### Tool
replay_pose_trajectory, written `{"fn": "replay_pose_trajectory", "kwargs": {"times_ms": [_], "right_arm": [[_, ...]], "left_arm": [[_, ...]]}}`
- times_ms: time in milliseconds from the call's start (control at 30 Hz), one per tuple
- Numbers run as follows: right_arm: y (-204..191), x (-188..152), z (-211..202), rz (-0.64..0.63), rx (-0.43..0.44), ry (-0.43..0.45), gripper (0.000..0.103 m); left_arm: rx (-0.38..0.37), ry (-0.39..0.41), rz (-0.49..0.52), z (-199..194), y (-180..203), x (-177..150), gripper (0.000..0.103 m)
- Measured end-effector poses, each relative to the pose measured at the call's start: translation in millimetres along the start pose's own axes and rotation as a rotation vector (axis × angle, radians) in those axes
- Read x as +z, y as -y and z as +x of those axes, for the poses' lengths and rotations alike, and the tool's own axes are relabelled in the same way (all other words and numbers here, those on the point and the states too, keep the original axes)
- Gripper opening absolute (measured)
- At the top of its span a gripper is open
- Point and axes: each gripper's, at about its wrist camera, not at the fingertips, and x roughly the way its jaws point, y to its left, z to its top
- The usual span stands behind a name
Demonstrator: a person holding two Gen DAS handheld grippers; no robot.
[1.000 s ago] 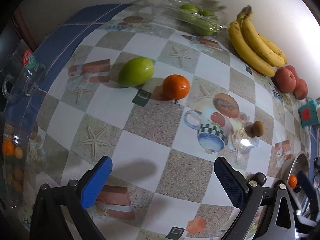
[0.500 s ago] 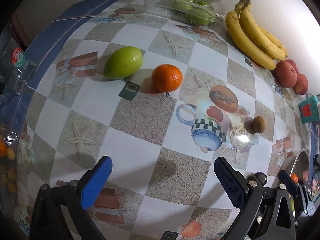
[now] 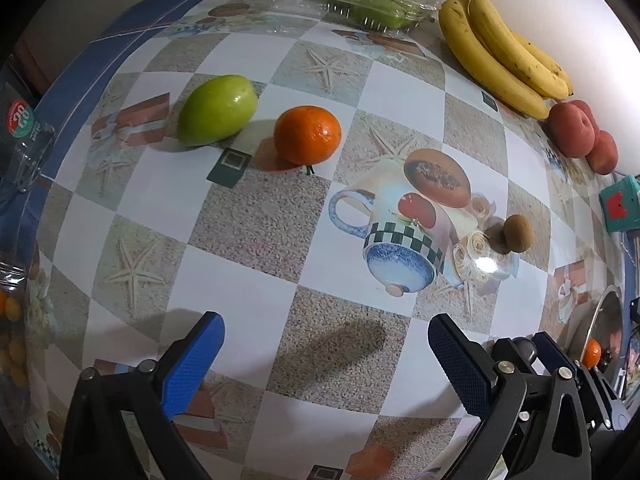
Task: Organize fruits
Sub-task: 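Reach the right gripper to the remaining dark plum and close on it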
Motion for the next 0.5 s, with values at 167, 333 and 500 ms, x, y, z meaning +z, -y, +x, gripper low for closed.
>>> {"fn": "replay_pose_trajectory", "kwargs": {"times_ms": [167,333,500], "right_arm": [[-1.5,1.4,0.6,0.011,0.026,-0.001,0.037],[-0.2,1.6,-2.1,0.019,0.048,-0.007,0.03],[3.3,0.7,-4.8,0.033,0.076,-0.014,0.03]], "left_arm": [[-0.001,-0.003,0.001,2.4,4.1,1.7,0.103],[-0.003,-0.002,0.006,1.3,4.1,0.2,0.103],[-0.014,-0.007,0.007,0.3,2.4,0.0,0.103]]}}
